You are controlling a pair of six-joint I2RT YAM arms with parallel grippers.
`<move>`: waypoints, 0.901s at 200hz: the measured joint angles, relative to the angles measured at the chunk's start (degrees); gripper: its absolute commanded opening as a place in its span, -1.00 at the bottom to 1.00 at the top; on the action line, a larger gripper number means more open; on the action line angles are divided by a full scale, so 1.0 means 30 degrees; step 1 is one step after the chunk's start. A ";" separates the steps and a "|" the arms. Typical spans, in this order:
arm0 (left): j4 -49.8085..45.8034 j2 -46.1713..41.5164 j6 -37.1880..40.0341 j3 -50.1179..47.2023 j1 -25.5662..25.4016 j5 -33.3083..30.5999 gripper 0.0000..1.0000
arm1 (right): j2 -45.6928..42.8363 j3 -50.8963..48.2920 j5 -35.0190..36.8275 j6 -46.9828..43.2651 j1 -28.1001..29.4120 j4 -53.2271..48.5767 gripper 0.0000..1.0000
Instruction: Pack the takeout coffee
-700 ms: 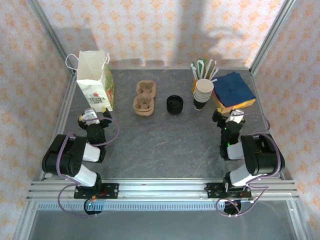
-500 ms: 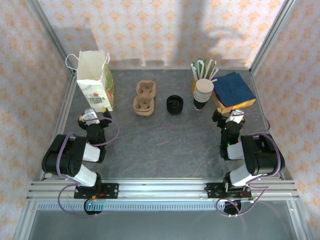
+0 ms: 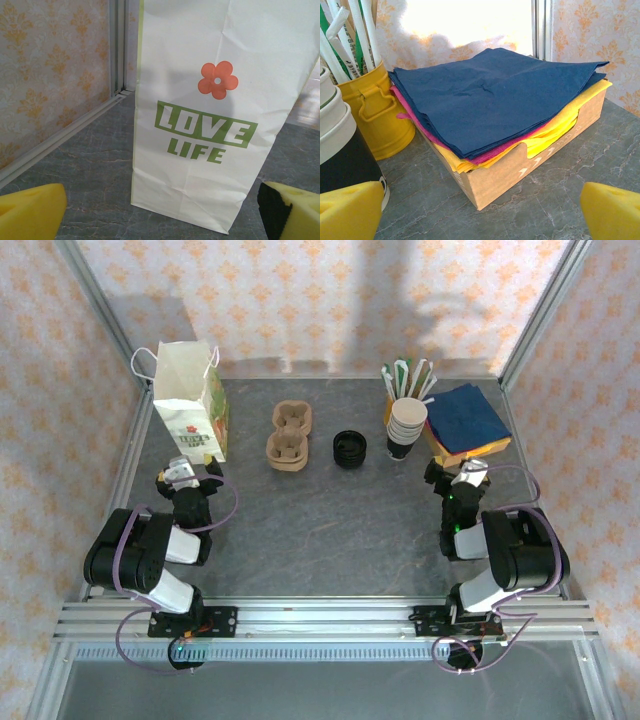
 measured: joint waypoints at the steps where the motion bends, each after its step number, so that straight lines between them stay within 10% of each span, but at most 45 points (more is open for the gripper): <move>1: 0.0000 0.0000 0.0000 0.0000 0.0000 0.0000 0.99 | 0.0000 0.0000 0.0000 0.0000 0.0000 0.0000 0.99; 116: 0.0044 -0.2718 -0.0022 -0.0969 0.0000 -0.0321 0.99 | -0.3366 0.0000 0.0678 0.0022 0.0000 -0.1909 0.99; 180: -0.5297 -0.8094 -0.0954 -0.0568 -0.0896 -0.1756 0.98 | -0.8983 0.3147 0.1144 0.2215 0.0000 -1.0703 0.99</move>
